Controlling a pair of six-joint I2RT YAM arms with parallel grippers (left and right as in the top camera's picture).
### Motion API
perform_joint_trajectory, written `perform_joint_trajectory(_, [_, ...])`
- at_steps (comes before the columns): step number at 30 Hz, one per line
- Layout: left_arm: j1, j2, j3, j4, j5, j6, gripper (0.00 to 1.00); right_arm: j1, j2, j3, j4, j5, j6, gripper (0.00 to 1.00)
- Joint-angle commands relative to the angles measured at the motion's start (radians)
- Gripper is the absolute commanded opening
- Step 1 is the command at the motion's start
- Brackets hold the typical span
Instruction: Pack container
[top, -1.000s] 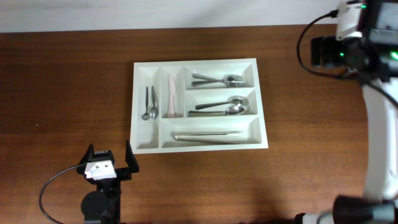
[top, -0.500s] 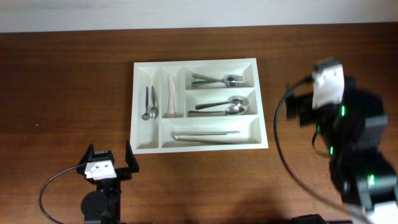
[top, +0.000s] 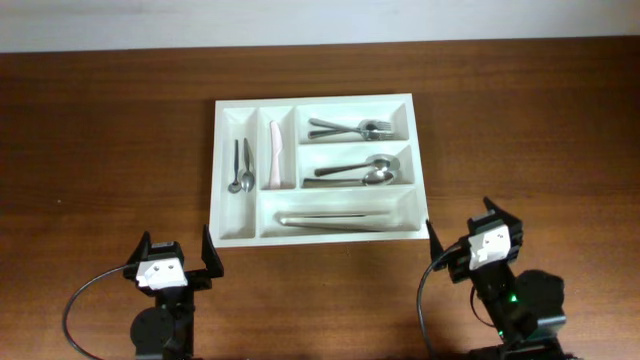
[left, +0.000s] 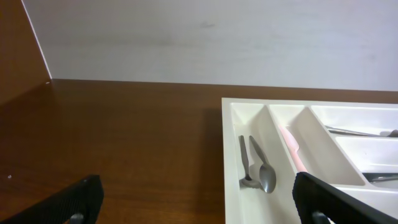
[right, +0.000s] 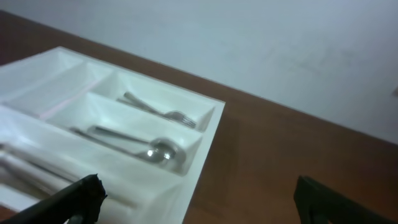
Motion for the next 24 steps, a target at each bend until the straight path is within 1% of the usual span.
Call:
perform_joint_trajectory(1, [-0.006,-0.006,-0.007,0.002,0.011,0.015,0.99,-0.038,-0.074,-0.076,0.012,-0.071,-0.003,0.99])
perform_joint_trajectory(2, [-0.006,-0.006,-0.007,0.003,0.011,0.015,0.99,-0.047,-0.116,-0.116,0.011,-0.044,-0.003,0.99])
perform_joint_trajectory(9, [-0.006,-0.006,-0.007,0.002,0.011,0.016,0.99,-0.049,-0.177,-0.216,0.013,0.010,-0.003,0.99])
perform_joint_trajectory(13, [-0.006,-0.006,-0.007,0.003,0.011,0.015,0.99,-0.049,-0.177,-0.216,0.011,0.068,-0.003,0.99])
perform_joint_trajectory(24, [-0.006,-0.006,-0.007,0.003,0.011,0.015,0.99,-0.049,-0.177,-0.216,0.007,0.076,-0.003,0.99])
